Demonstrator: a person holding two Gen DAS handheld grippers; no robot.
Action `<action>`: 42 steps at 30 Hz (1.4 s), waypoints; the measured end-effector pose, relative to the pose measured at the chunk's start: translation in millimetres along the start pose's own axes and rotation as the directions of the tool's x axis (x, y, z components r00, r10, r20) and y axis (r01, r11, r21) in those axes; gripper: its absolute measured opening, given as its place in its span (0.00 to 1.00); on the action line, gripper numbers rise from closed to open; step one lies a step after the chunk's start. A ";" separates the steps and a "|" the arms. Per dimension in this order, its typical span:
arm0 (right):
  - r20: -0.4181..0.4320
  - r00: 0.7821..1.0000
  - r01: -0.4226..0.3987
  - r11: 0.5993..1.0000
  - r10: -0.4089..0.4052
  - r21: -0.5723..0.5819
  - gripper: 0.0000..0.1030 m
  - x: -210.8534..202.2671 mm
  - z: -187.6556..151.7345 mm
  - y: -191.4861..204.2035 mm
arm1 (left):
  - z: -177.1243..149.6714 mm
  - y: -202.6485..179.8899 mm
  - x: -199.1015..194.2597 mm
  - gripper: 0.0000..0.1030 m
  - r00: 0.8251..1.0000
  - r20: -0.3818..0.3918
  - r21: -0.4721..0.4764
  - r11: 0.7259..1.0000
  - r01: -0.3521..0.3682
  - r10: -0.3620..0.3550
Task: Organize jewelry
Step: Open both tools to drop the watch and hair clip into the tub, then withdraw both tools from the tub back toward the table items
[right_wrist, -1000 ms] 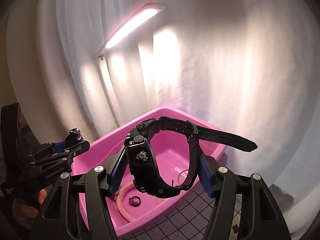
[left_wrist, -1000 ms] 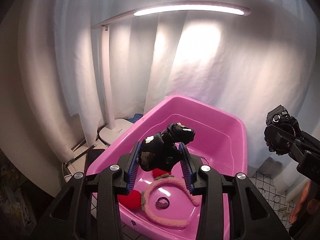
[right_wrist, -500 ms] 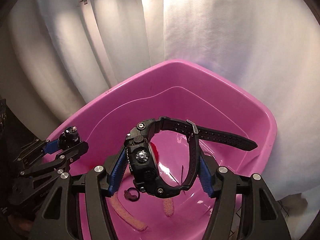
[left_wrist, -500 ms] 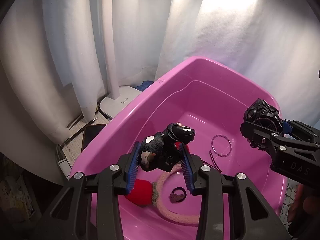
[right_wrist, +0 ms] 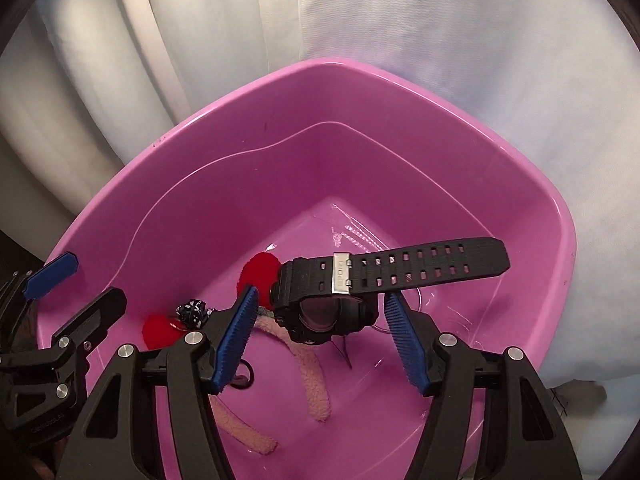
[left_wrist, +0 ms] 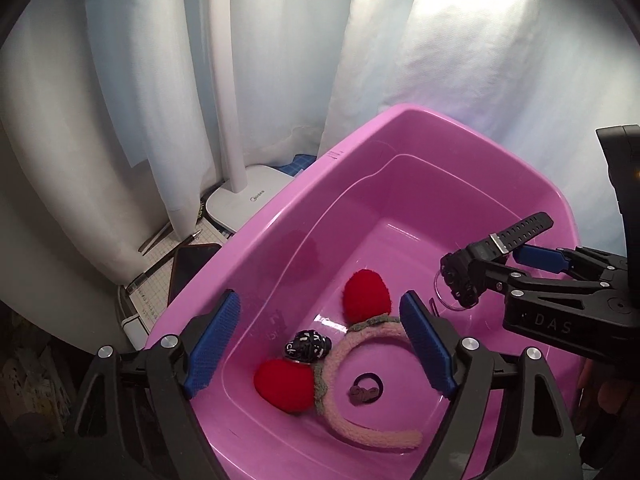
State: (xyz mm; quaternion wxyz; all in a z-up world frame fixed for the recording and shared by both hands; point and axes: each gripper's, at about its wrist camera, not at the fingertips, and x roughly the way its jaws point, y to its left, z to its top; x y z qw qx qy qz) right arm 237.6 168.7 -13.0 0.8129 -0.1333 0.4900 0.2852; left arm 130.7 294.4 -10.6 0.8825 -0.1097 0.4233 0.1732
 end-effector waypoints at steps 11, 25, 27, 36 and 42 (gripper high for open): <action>0.022 1.000 -0.011 0.999 0.011 0.030 0.63 -12.2 2.2 -9.5 | -5.8 5.4 -0.2 0.79 0.999 -0.036 -0.020 1.000 -0.014 0.013; 0.117 0.989 -0.097 0.993 0.089 0.064 0.63 -44.5 -14.2 -17.7 | -12.6 -2.7 -25.1 0.79 0.999 0.003 -0.009 0.999 -0.037 0.037; 0.134 0.986 -0.110 0.992 0.101 0.063 0.63 -51.3 -17.7 -19.0 | -13.2 -4.6 -30.2 0.79 0.999 0.013 -0.008 0.999 -0.044 0.044; 0.188 0.973 -0.148 0.987 0.135 0.057 0.64 -76.9 -36.0 -26.5 | -19.3 -12.5 -52.4 0.79 0.997 0.044 -0.020 0.998 -0.068 0.069; 0.227 0.963 -0.162 0.986 0.148 0.047 0.64 -94.3 -48.7 -31.4 | -27.6 -18.7 -69.2 0.79 0.995 0.062 -0.020 0.996 -0.082 0.083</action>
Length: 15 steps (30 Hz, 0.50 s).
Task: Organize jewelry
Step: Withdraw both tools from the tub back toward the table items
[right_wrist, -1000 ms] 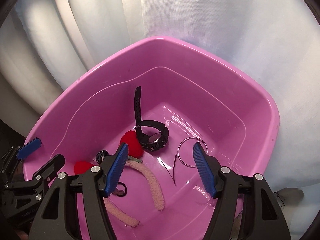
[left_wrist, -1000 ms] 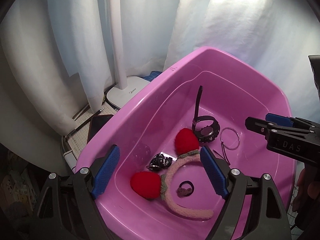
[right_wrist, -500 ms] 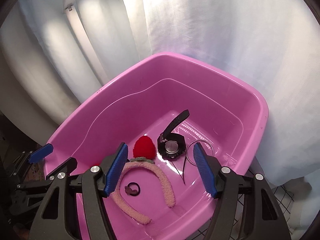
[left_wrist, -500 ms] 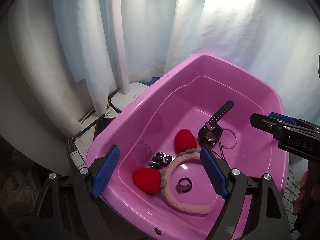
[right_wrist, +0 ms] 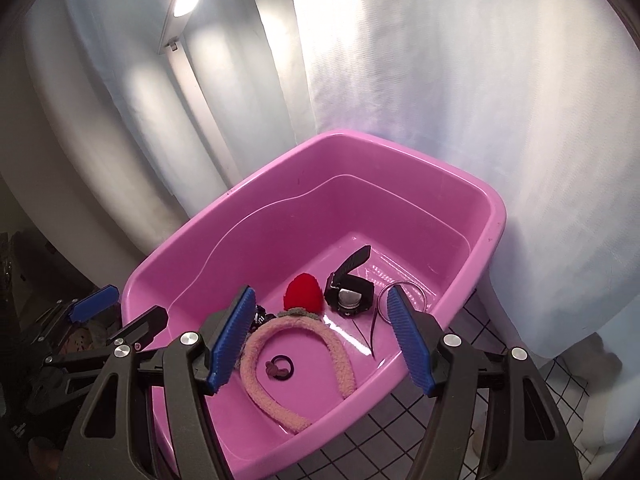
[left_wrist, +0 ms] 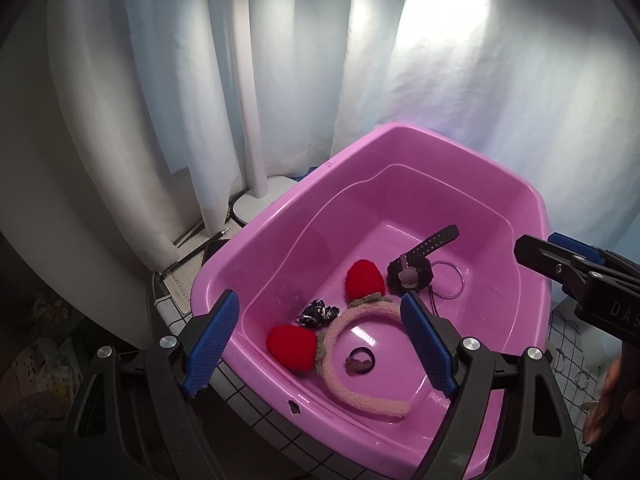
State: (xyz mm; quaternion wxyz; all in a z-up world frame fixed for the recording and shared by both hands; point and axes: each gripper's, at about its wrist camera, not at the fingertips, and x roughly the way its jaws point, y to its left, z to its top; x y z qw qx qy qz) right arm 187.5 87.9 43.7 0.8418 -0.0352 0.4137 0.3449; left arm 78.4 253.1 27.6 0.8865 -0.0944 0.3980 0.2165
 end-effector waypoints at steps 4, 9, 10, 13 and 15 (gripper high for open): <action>0.025 1.000 -0.005 1.000 0.005 0.005 0.64 -17.8 -9.6 -4.6 | -6.7 -5.4 -14.1 0.79 1.000 0.017 0.001 1.000 -0.002 0.002; 0.073 0.997 0.011 1.000 -0.011 0.001 0.64 -48.6 -30.7 -12.9 | -15.1 -23.2 -32.1 0.79 0.998 0.053 0.018 1.000 0.013 -0.014; 0.083 0.996 0.013 1.000 -0.014 0.004 0.64 -54.9 -36.0 -15.3 | -17.5 -27.7 -35.3 0.80 0.998 0.060 0.019 1.000 0.022 -0.023; 0.112 0.993 0.021 0.999 -0.024 0.029 0.65 -73.1 -55.8 -24.8 | -25.2 -42.1 -43.1 0.80 0.996 0.075 0.030 0.999 0.044 -0.046; 0.129 0.991 0.030 0.998 -0.036 0.047 0.66 -85.9 -71.3 -33.2 | -30.6 -53.2 -48.3 0.80 0.994 0.083 0.040 0.997 0.063 -0.066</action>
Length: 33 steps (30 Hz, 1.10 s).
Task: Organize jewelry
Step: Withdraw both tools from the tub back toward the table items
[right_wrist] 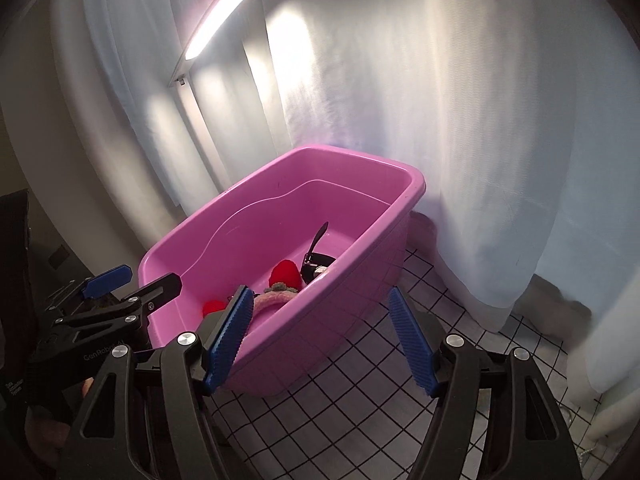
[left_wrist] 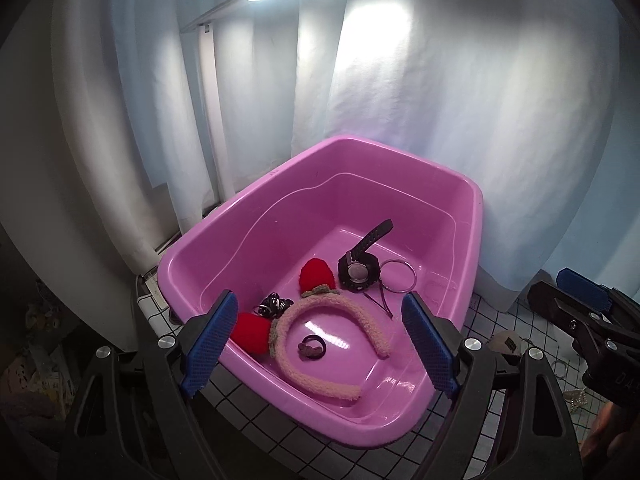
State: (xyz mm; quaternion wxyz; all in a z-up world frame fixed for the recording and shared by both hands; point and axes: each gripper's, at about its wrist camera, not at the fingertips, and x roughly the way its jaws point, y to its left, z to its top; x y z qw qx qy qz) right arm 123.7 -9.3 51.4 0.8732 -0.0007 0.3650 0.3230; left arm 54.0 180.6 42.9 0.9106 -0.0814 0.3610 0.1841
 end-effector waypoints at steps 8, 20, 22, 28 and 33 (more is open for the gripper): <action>0.027 0.994 0.099 0.991 -0.102 0.087 0.67 -57.7 -69.8 -54.0 | -22.8 -58.7 -16.8 0.83 0.994 0.015 0.059 0.993 0.104 -0.105; -0.063 0.945 0.323 0.892 -0.320 0.316 0.67 -136.3 -194.2 -160.4 | -77.4 -155.8 -5.7 0.85 0.967 -0.101 0.194 0.948 0.251 -0.235; -0.079 0.936 0.348 0.871 -0.342 0.348 0.67 -145.5 -209.4 -174.2 | -84.4 -165.9 1.3 0.85 0.962 -0.126 0.202 0.944 0.262 -0.240; -0.094 0.917 0.391 0.825 -0.389 0.408 0.67 -163.6 -231.1 -197.1 | -96.4 -191.3 12.6 0.85 0.962 -0.163 0.248 0.935 0.255 -0.219; -0.105 0.908 0.409 0.804 -0.406 0.432 0.67 -170.6 -242.6 -208.7 | -100.9 -208.0 18.7 0.85 0.961 -0.177 0.271 0.928 0.256 -0.213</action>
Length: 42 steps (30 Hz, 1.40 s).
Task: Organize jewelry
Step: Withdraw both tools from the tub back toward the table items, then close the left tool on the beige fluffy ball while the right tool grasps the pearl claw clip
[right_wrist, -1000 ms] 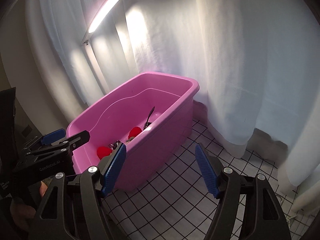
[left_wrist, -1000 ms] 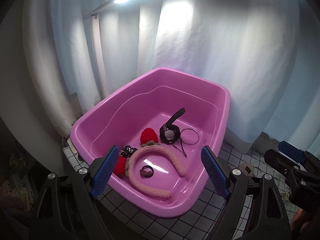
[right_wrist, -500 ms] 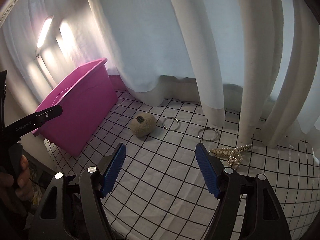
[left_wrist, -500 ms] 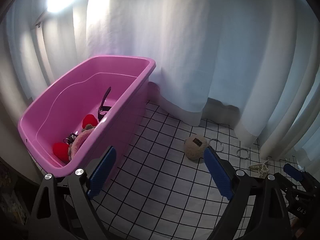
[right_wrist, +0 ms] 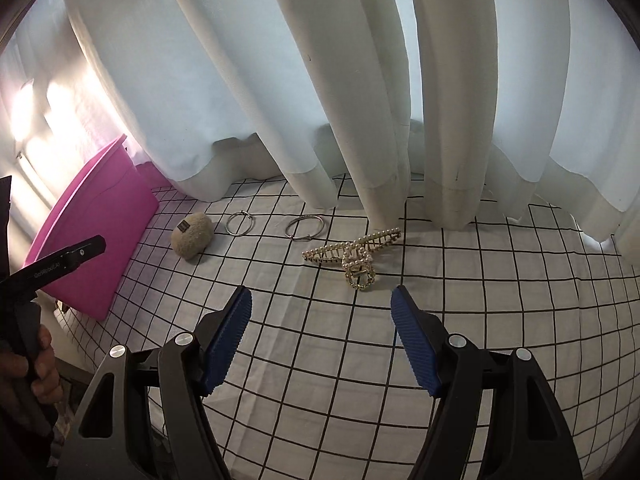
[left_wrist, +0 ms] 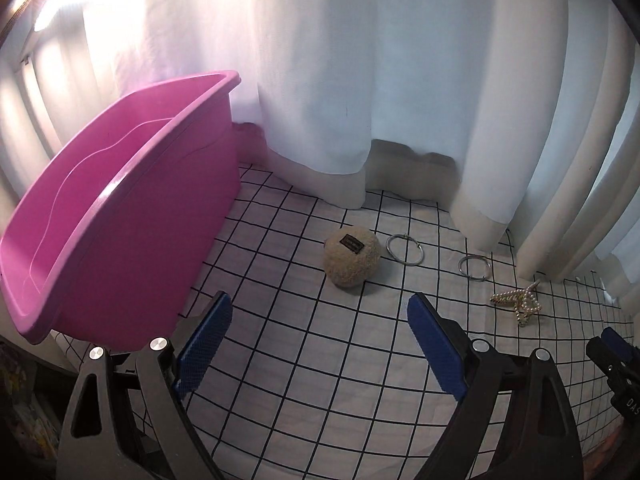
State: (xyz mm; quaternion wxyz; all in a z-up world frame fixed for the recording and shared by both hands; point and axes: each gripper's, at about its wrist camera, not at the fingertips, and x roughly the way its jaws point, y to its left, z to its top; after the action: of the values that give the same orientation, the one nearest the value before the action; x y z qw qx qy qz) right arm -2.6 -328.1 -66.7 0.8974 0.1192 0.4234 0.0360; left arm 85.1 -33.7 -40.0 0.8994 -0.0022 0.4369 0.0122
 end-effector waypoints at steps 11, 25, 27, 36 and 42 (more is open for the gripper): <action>-0.013 0.999 0.033 0.999 -0.033 0.019 0.67 21.3 -7.9 -13.1 | -2.9 -17.7 35.9 0.85 0.999 -0.038 0.029 1.000 0.012 -0.011; -0.042 0.998 0.055 0.998 -0.054 0.028 0.67 55.3 -12.4 -16.3 | -12.6 -8.1 75.4 0.85 0.995 -0.097 0.048 0.999 0.009 -0.005; -0.045 0.997 0.061 0.998 -0.059 0.034 0.67 58.0 -13.3 -16.8 | -12.9 -5.3 79.1 0.85 0.994 -0.105 0.046 0.999 0.014 -0.009; -0.071 0.995 0.073 0.996 -0.069 0.051 0.67 75.1 -15.9 -19.5 | -14.6 2.0 93.6 0.85 0.993 -0.115 0.052 0.998 0.022 -0.016; -0.043 0.997 0.065 0.994 -0.061 0.084 0.67 85.9 -13.3 -22.1 | -14.8 1.1 111.2 0.85 0.995 -0.097 0.049 0.998 0.036 -0.031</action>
State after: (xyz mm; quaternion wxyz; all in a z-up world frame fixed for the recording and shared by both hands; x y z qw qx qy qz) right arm 41.2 -332.9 -144.7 0.8834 0.1431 0.4461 -0.0080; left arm 142.2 -30.6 -136.5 0.8772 0.0129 0.4798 -0.0140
